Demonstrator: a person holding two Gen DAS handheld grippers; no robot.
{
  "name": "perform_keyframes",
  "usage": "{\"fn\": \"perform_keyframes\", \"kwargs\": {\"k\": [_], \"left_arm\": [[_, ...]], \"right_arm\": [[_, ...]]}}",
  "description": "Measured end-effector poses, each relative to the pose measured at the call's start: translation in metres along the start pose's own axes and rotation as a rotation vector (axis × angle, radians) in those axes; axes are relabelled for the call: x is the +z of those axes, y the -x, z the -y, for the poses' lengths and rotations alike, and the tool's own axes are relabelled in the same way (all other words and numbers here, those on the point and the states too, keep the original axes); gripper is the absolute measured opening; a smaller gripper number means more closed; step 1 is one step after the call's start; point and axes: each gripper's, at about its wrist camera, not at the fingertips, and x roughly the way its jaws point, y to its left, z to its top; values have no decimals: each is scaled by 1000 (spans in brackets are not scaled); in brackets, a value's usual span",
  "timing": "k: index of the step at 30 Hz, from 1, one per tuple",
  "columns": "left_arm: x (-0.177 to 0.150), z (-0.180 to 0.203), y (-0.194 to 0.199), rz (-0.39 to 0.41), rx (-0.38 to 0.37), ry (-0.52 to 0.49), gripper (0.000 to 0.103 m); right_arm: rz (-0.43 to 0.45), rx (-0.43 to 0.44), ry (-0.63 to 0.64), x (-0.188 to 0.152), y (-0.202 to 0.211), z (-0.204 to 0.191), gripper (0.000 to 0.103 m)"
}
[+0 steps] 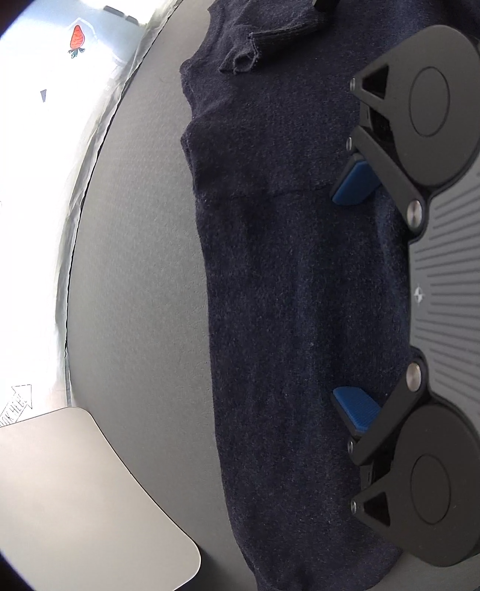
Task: Fold clothes
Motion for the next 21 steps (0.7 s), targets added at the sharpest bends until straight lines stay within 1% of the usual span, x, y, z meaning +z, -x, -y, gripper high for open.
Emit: {"fn": "perform_keyframes", "kwargs": {"k": [1, 4, 5, 6, 7, 8, 9, 10, 11, 12, 13, 14, 18, 19, 20, 21], "left_arm": [[0, 0, 0, 0, 0, 0, 103], [0, 1, 0, -2, -2, -7, 103], [0, 1, 0, -1, -3, -8, 103], [0, 0, 0, -1, -5, -9, 103], [1, 0, 0, 0, -6, -10, 103], [0, 0, 1, 3, -5, -11, 103], [0, -1, 2, 7, -5, -11, 103], [-1, -1, 2, 10, -4, -12, 103], [-1, -1, 3, 11, -1, -15, 103], [0, -1, 2, 9, 2, -18, 103], [1, 0, 2, 3, 6, -20, 103], [3, 1, 2, -4, 10, -24, 103], [8, 8, 5, -8, 48, -78, 103], [8, 12, 10, 3, 62, -90, 103], [8, 15, 19, 27, 66, -93, 103], [8, 17, 29, 53, 56, -84, 103]], "right_arm": [[3, 29, 4, 4, -3, -7, 71], [-8, 99, 1, 10, -10, -20, 71], [-32, 113, 7, 11, -17, -24, 69], [-48, 110, 11, 10, -22, -26, 65], [-33, 107, -6, 7, -23, -25, 62], [-29, 98, -46, 7, -23, -19, 47], [-25, 89, -87, 7, -22, -13, 40], [-17, 103, -133, 6, -19, -4, 28], [-3, 89, -176, 5, -13, 5, 18], [11, 75, -220, 3, -8, 15, 17], [25, 59, -263, 2, -2, 25, 13], [48, 4, -306, -3, 10, 42, 10], [119, -232, -460, -35, 72, 123, 9], [133, -290, -501, -46, 90, 146, 9], [143, -368, -540, -61, 111, 174, 9], [144, -446, -572, -75, 129, 200, 9]]}}
